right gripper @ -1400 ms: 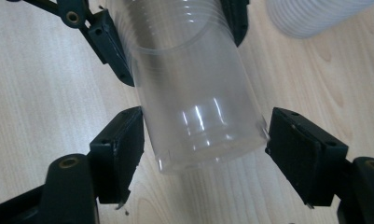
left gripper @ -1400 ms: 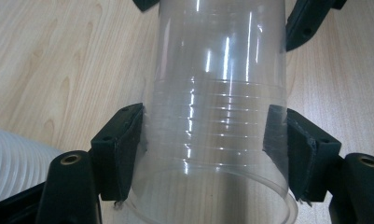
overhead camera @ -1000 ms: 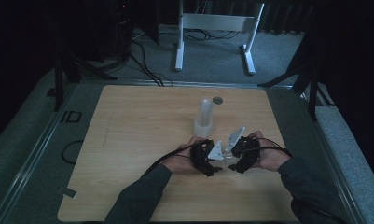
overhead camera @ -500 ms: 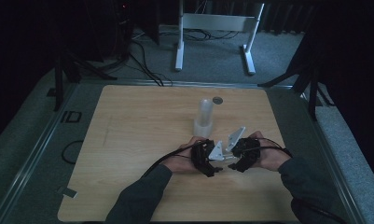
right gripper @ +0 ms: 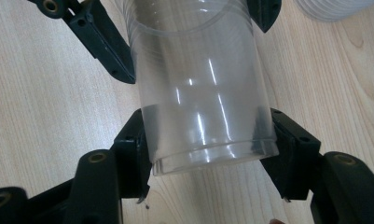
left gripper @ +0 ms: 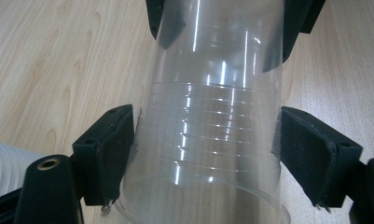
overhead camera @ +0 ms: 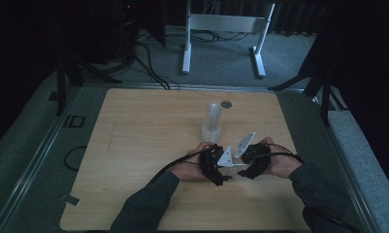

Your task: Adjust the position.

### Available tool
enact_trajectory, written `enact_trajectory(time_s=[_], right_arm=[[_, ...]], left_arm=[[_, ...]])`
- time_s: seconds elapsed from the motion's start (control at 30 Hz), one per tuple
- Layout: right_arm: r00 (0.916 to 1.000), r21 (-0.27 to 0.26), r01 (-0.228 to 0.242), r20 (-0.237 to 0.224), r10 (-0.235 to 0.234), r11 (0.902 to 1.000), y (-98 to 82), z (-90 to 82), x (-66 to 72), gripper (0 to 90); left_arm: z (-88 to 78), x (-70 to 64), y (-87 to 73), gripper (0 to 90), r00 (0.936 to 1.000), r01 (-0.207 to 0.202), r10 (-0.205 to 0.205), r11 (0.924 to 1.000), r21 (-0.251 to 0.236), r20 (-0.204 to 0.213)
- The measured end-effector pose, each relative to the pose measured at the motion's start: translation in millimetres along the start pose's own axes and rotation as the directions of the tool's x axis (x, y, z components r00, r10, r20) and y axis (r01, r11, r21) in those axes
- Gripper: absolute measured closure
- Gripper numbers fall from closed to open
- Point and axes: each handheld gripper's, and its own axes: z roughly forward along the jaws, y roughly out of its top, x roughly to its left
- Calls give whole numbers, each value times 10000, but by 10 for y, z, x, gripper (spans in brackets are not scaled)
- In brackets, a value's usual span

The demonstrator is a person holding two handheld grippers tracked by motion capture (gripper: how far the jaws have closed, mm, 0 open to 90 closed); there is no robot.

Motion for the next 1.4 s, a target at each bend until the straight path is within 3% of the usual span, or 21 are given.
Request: enact_trajectory(time_s=[0.2,0.83,1.1,1.4], right_arm=[[10000,-12,-20,-24,20,10000,-18,8,-1,408],[9999,-216,-171,21,171,9996,-65,27,14,415],[9987,-373,-489,95,493,9981,-102,71,9,416],[9887,-586,-1415,419,1440,9882,-195,115,-30,417]], left_arm=[[0,18,1,181,9996,286,-287,9995,-146,-69],[-27,42,5,173,9987,486,-490,9984,-273,-117],[-48,57,17,151,9965,800,-809,9958,-446,-191],[-107,89,5,151,9934,1036,-1078,9901,-943,-404]])
